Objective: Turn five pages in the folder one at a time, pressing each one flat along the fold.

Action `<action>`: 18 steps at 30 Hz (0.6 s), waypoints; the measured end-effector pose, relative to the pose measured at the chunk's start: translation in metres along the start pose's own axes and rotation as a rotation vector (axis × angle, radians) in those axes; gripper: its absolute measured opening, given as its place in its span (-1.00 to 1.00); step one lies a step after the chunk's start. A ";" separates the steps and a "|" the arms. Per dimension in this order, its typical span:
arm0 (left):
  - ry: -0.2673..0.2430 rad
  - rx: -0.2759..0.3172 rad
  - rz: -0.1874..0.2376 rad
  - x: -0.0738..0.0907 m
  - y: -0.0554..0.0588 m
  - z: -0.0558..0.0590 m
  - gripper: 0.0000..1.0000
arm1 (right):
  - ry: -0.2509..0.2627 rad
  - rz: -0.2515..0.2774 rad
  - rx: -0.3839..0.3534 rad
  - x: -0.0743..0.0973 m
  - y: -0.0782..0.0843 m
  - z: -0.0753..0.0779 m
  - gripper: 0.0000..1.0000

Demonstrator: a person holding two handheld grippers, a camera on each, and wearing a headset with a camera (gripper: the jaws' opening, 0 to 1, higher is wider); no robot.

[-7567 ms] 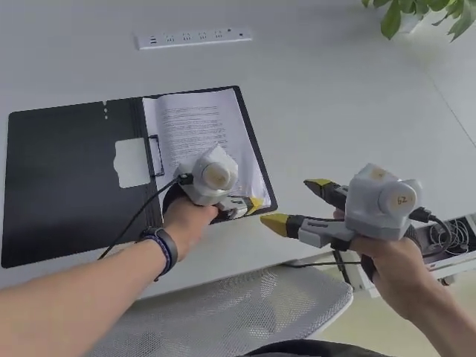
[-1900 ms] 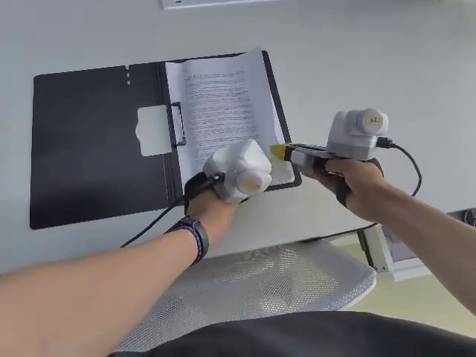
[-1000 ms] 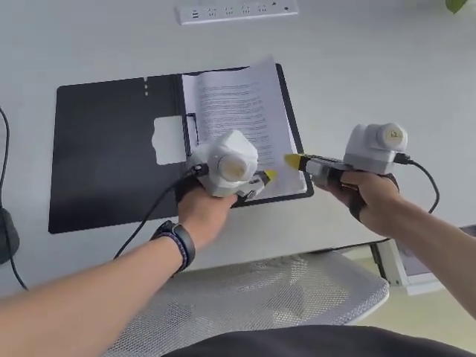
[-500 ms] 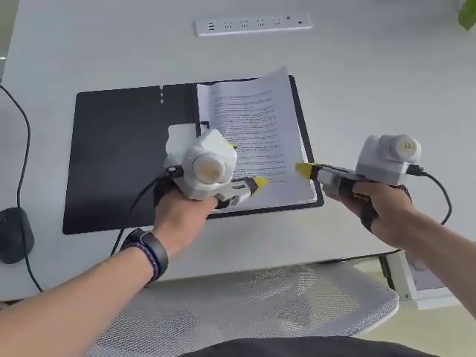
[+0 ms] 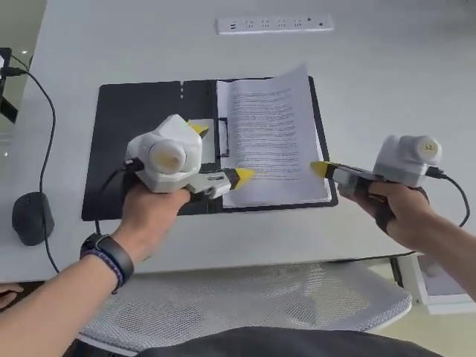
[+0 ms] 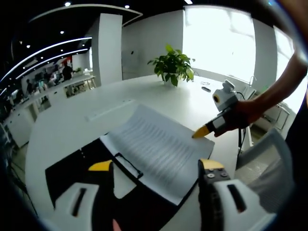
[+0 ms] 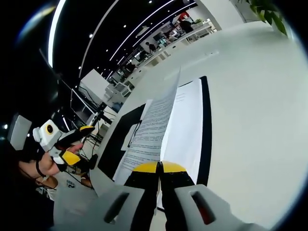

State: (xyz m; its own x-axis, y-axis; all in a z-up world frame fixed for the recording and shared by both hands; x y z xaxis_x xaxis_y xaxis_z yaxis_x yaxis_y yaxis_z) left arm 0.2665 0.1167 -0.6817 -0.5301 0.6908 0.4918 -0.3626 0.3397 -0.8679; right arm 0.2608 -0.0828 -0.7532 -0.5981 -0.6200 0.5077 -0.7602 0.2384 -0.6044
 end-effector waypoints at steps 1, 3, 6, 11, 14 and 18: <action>-0.009 0.007 0.001 0.007 0.001 -0.003 0.44 | 0.000 0.000 0.002 0.000 0.000 0.000 -1.00; -0.029 0.020 0.002 0.017 0.005 -0.009 0.45 | -0.001 0.000 0.004 0.001 -0.001 -0.001 -1.00; -0.046 0.028 -0.001 0.028 0.011 -0.013 0.46 | -0.006 0.003 0.003 0.001 -0.002 -0.005 -1.00; -0.079 0.063 0.020 0.046 0.013 -0.021 0.49 | -0.040 0.013 0.005 -0.001 -0.007 -0.020 -1.00; -0.097 0.065 0.033 0.057 0.012 -0.026 0.49 | -0.070 0.018 0.012 -0.003 -0.012 -0.032 -1.00; -0.130 0.082 0.054 0.074 0.011 -0.035 0.49 | -0.135 0.042 0.022 -0.008 -0.021 -0.056 -1.00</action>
State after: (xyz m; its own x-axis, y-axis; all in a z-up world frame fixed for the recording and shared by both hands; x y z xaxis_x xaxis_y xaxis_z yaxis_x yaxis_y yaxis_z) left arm 0.2505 0.1940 -0.6573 -0.6436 0.6161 0.4541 -0.3891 0.2476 -0.8873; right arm 0.2673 -0.0412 -0.7101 -0.5884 -0.7053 0.3954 -0.7287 0.2507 -0.6373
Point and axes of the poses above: the centre of the closed fingertips' face, and the gripper's own axes: x roughly backward along the fingers, z roughly to its right, y roughly out of its underside, the point moved 3 cm from there along x, roughly backward along the fingers, and after that the axes turned 2 degrees about y, right-handed, at the moved point
